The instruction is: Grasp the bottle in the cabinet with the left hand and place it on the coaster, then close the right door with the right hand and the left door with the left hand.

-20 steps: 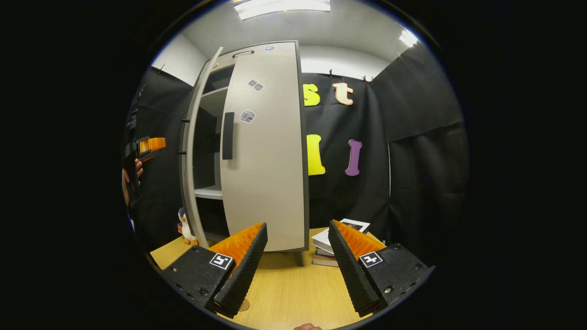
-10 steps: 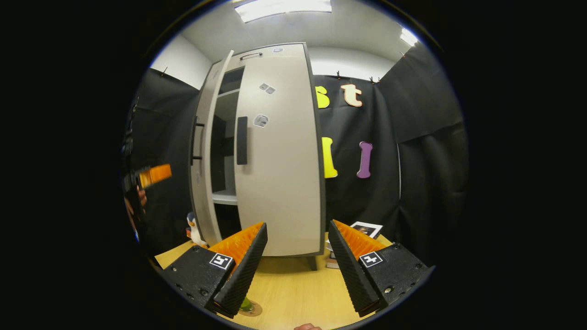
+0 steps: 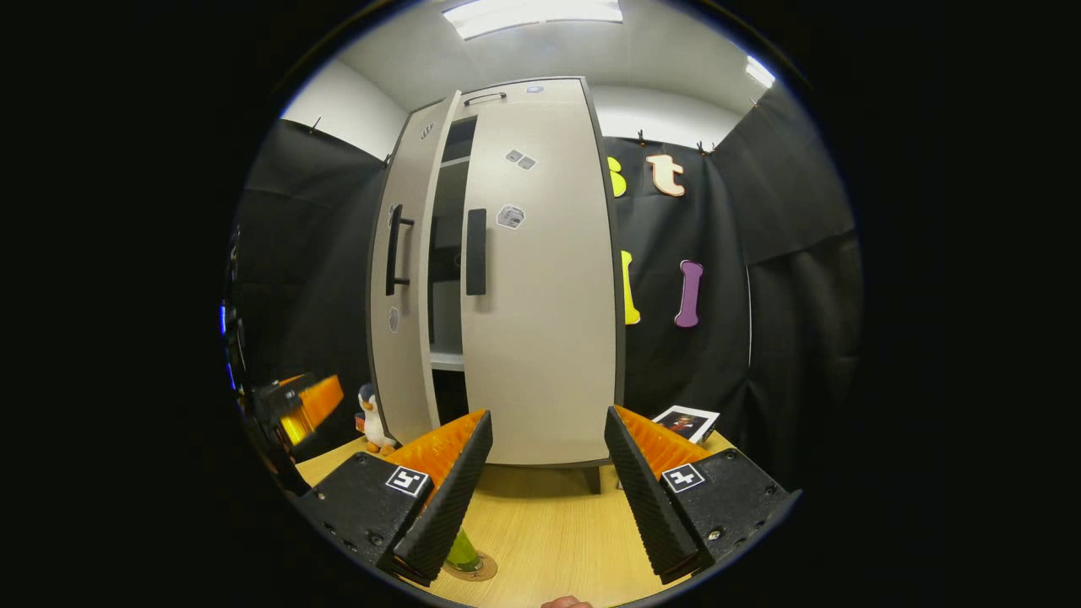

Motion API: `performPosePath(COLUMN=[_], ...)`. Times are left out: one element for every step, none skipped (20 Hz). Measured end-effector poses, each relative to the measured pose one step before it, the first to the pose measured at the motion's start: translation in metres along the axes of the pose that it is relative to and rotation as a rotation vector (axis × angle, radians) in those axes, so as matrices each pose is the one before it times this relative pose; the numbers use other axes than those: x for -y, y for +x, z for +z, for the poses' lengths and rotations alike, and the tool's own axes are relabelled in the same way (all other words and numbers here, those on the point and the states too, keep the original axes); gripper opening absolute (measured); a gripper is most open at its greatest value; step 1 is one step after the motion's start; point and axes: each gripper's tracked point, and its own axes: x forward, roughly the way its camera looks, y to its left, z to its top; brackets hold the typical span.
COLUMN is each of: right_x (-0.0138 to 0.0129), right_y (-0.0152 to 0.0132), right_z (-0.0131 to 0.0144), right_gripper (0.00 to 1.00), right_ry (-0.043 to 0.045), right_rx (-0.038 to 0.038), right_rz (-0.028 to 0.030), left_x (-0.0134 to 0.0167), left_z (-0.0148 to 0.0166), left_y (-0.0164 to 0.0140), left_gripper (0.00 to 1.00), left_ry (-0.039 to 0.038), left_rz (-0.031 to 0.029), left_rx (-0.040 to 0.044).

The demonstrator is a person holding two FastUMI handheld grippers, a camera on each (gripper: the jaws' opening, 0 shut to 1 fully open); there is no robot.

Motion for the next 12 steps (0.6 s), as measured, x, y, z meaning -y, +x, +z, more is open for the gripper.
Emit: performPosePath(right_x=[0.00044,-0.00072,-0.0005,-0.00023,0.00071,-0.00008,-0.0006,-0.00006,-0.00031,-0.0008,-0.00058,-0.00042], right_y=[-0.00089,0.00063,0.00073,0.0009,-0.00076,-0.00016,0.00105,0.0003,0.00092,0.00021,0.00129,0.00135], right_z=[-0.00186,-0.00236,-0.00309,-0.00032,-0.00116,0.00134,0.00083,0.00047,-0.00015,0.00055,-0.00008,0.00099], right_gripper=[0.83,0.83,0.83,0.83,0.83,0.83,0.83,0.83,0.83,0.83,0.83,0.83], right_ry=[0.00244,0.00536,0.00566,0.00323,0.00067,0.0005,-0.00037,-0.00076,0.00022,0.00053,0.00022,-0.00012], right_rx=[-0.00356,-0.00648,-0.00793,-0.00664,-0.0038,0.00264,0.00233,-0.00018,0.00023,-0.00001,-0.00186,0.0006], right_rz=[-0.00015,0.00218,0.00393,0.00265,-0.00071,-0.00062,0.00008,-0.0001,0.00206,0.00213,0.00235,0.0019], left_x=[0.0024,0.00346,0.0037,0.00392,0.00118,-0.00045,0.00025,0.00254,0.00297,0.00128,-0.00066,-0.00081], left_z=[-0.0049,-0.00365,-0.00327,-0.00166,0.00057,0.00252,0.00178,-0.00015,-0.00072,0.00117,0.00241,0.00277], left_y=[-0.00396,-0.00255,-0.00148,-0.0002,-0.00037,0.00038,0.00089,0.00146,0.00089,0.0006,0.00052,0.00068], left_gripper=[0.95,0.99,0.99,0.95,0.95,0.95,0.95,0.95,0.99,0.95,0.95,0.95], left_ry=[0.0181,0.00815,-0.00255,-0.00883,-0.00848,-0.00787,-0.0073,-0.00765,-0.00966,-0.0099,-0.00847,-0.00569], left_rz=[-0.00712,-0.00813,-0.01302,-0.00701,-0.0016,-0.00007,-0.00196,-0.00784,-0.01245,-0.00421,-0.00091,0.00319], left_rx=[-0.00481,-0.00741,-0.01094,-0.00811,0.0011,0.00696,0.00726,-0.00561,-0.00954,-0.00338,0.0028,0.00767])
